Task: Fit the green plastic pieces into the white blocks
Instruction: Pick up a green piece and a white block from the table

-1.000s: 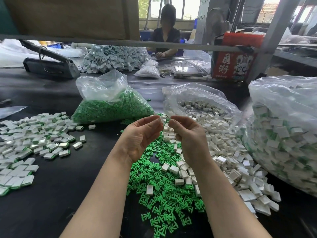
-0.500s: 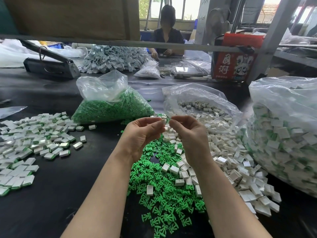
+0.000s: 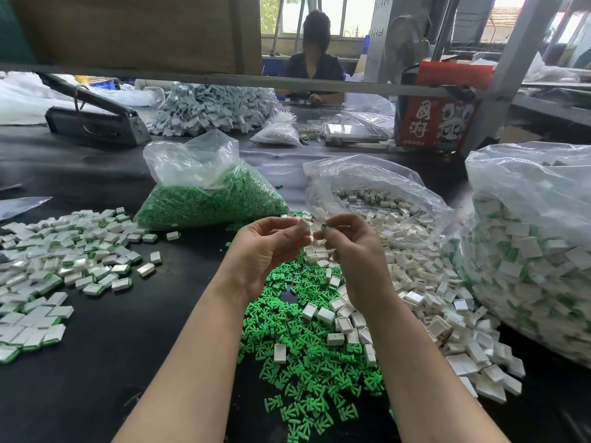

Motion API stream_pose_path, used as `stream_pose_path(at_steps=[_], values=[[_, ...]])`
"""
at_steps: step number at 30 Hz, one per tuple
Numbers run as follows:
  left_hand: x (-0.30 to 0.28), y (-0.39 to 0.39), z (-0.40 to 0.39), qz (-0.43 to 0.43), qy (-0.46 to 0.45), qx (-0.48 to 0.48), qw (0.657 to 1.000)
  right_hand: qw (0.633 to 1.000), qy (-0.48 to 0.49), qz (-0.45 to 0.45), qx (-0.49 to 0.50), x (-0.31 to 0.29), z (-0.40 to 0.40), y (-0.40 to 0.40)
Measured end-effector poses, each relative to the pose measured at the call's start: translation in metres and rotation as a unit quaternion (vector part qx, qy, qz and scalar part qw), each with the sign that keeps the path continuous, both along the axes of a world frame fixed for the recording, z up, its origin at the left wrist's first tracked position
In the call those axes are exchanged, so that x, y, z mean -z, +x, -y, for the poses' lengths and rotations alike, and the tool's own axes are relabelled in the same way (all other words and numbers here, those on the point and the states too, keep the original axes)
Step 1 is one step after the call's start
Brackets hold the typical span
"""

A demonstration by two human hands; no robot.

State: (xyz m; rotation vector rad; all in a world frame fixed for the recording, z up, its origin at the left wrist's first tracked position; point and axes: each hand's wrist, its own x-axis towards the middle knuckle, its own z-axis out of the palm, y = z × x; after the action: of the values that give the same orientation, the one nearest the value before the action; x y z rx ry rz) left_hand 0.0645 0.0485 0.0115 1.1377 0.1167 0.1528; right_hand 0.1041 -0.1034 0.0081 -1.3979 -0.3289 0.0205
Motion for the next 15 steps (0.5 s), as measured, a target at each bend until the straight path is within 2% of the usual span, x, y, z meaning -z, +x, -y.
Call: stream_pose_path(at_steps=[6,15], values=[[0.0006,-0.0007,0.0003,-0.001,0.015,0.008,1.000,0.997,0.070,0.022,0.019,-0.0040,0.0003,-0.0039],[0.0007,-0.0008,0.0045,0.010,0.063,0.013,0.998,0.997,0.068,0.025,0.042,-0.0035,-0.0083,-0.0089]])
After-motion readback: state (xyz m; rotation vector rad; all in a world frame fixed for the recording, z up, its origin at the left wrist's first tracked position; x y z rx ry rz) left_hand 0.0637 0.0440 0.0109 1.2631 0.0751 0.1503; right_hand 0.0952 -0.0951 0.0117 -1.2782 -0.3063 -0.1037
